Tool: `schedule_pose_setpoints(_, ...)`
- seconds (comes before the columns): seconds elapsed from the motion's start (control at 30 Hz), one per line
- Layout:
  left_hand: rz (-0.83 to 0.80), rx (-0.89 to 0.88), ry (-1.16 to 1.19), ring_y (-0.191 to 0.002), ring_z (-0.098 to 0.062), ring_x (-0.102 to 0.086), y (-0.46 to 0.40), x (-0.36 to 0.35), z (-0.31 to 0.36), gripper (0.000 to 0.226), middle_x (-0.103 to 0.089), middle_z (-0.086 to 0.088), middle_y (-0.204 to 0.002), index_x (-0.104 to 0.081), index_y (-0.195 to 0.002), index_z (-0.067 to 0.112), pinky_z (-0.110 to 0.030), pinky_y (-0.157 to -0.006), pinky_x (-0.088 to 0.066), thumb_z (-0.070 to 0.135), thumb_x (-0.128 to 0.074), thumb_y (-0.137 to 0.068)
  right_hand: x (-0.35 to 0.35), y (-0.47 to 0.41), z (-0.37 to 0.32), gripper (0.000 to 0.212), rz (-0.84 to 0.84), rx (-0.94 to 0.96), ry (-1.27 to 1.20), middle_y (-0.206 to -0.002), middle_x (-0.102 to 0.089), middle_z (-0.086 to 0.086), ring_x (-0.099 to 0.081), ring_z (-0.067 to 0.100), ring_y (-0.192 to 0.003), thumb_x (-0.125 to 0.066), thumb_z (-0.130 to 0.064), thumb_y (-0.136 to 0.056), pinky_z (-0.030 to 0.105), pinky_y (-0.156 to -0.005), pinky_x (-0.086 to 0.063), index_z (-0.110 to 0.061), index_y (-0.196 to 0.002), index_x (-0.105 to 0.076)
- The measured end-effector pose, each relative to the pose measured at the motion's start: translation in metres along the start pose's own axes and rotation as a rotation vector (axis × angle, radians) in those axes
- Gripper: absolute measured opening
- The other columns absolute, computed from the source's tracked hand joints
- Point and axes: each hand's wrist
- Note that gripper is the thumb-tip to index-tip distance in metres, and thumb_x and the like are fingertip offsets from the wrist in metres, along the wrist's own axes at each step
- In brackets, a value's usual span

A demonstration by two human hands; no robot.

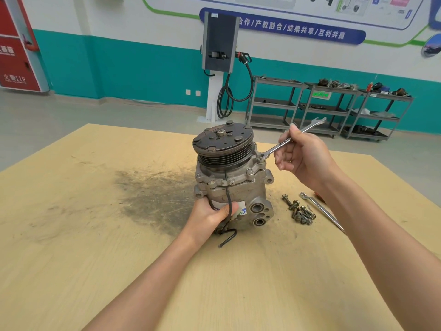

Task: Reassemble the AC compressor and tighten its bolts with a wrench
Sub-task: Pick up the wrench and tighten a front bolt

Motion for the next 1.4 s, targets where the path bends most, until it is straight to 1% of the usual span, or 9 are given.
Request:
schedule_pose_setpoints(0.17,0.006,0.003,0.009,-0.105,-0.001,-0.066,0.0,0.0,0.001,0.027,-0.074,0.018,-0.102,-0.069,-0.105,0.022,-0.014,-0.09,-0.047,0.026,-0.066,-0.078,0.0,0.002,0.006,0.04,-0.006,0.019,-0.037,-0.054,-0.059,0.01,-0.052,0.021,-0.046,-0.031,-0.032,-0.106,0.024,-0.043,-0.041,-0.011,-0.08,-0.052)
schedule_pose_setpoints(0.4,0.001,-0.011,0.011,-0.104,-0.002,-0.067,0.0,-0.001,0.002,0.027,-0.074,0.016,-0.1,-0.069,-0.105,0.017,-0.014,-0.089,-0.047,0.023,-0.064,-0.079,-0.008,0.025,0.036,0.037,0.157,0.426,-0.033,-0.056,-0.061,0.007,-0.053,0.02,-0.046,-0.031,-0.028,-0.104,0.022,-0.041,-0.037,-0.008,-0.081,-0.051)
schedule_pose_setpoints(0.63,0.007,-0.032,0.005,-0.106,-0.004,-0.066,0.001,-0.001,0.003,0.032,-0.073,0.012,-0.106,-0.068,-0.109,0.014,-0.015,-0.091,-0.047,0.023,-0.064,-0.079,-0.023,0.047,0.038,0.019,0.246,0.781,0.348,-0.059,-0.06,0.006,-0.057,0.019,-0.049,-0.042,-0.027,-0.099,0.024,-0.046,-0.041,-0.02,-0.082,-0.048)
schedule_pose_setpoints(0.77,0.001,-0.017,-0.001,-0.104,-0.001,-0.066,0.0,-0.001,0.003,0.029,-0.074,0.017,-0.101,-0.068,-0.106,0.018,-0.014,-0.089,-0.047,0.024,-0.064,-0.078,-0.031,0.055,0.042,0.033,0.259,0.902,0.681,-0.063,-0.059,0.009,-0.056,0.024,-0.049,-0.043,-0.034,-0.1,0.042,-0.042,-0.046,-0.008,-0.083,-0.054)
schedule_pose_setpoints(0.87,0.001,-0.009,0.002,-0.105,-0.002,-0.067,0.0,-0.001,0.002,0.027,-0.074,0.017,-0.101,-0.069,-0.105,0.02,-0.014,-0.089,-0.047,0.024,-0.064,-0.078,-0.038,0.058,0.037,0.031,0.278,0.943,0.592,-0.065,-0.057,0.004,-0.057,0.021,-0.052,-0.039,-0.032,-0.102,0.035,-0.047,-0.049,-0.01,-0.085,-0.054)
schedule_pose_setpoints(0.97,0.004,-0.011,0.004,-0.106,-0.004,-0.067,0.0,-0.001,0.003,0.028,-0.075,0.014,-0.102,-0.069,-0.105,0.019,-0.015,-0.09,-0.047,0.024,-0.065,-0.078,-0.036,0.05,0.021,0.026,0.309,0.801,0.308,-0.056,-0.054,0.003,-0.051,0.016,-0.047,-0.034,-0.023,-0.103,0.018,-0.047,-0.037,-0.018,-0.083,-0.049)
schedule_pose_setpoints(1.1,0.006,-0.01,0.017,-0.107,-0.006,-0.067,0.0,-0.001,0.003,0.029,-0.075,0.013,-0.103,-0.069,-0.106,0.018,-0.015,-0.09,-0.047,0.024,-0.065,-0.078,-0.019,0.029,0.009,0.041,0.305,0.368,0.058,-0.047,-0.052,0.003,-0.045,0.017,-0.041,-0.029,-0.028,-0.107,0.021,-0.039,-0.03,-0.011,-0.077,-0.052)
schedule_pose_setpoints(1.23,0.009,0.002,0.006,-0.103,-0.003,-0.067,0.0,-0.001,0.003,0.027,-0.075,0.016,-0.1,-0.069,-0.103,0.02,-0.013,-0.086,-0.047,0.024,-0.065,-0.077,-0.008,0.013,0.003,0.038,0.175,0.015,-0.005,-0.047,-0.051,0.005,-0.044,0.018,-0.04,-0.03,-0.032,-0.107,0.02,-0.038,-0.034,-0.011,-0.082,-0.05)
schedule_pose_setpoints(1.4,0.022,0.002,-0.001,-0.103,-0.004,-0.067,0.001,-0.001,0.004,0.028,-0.075,0.012,-0.101,-0.069,-0.104,0.018,-0.015,-0.088,-0.048,0.024,-0.065,-0.076,-0.006,0.002,-0.003,0.036,0.061,-0.111,-0.098,-0.045,-0.048,0.006,-0.042,0.017,-0.035,-0.03,-0.026,-0.106,0.017,-0.034,-0.033,-0.011,-0.078,-0.047)
Point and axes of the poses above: each hand's wrist, its own y-axis away from the middle knuckle, its own x-axis out of the back of the hand, z = x × y
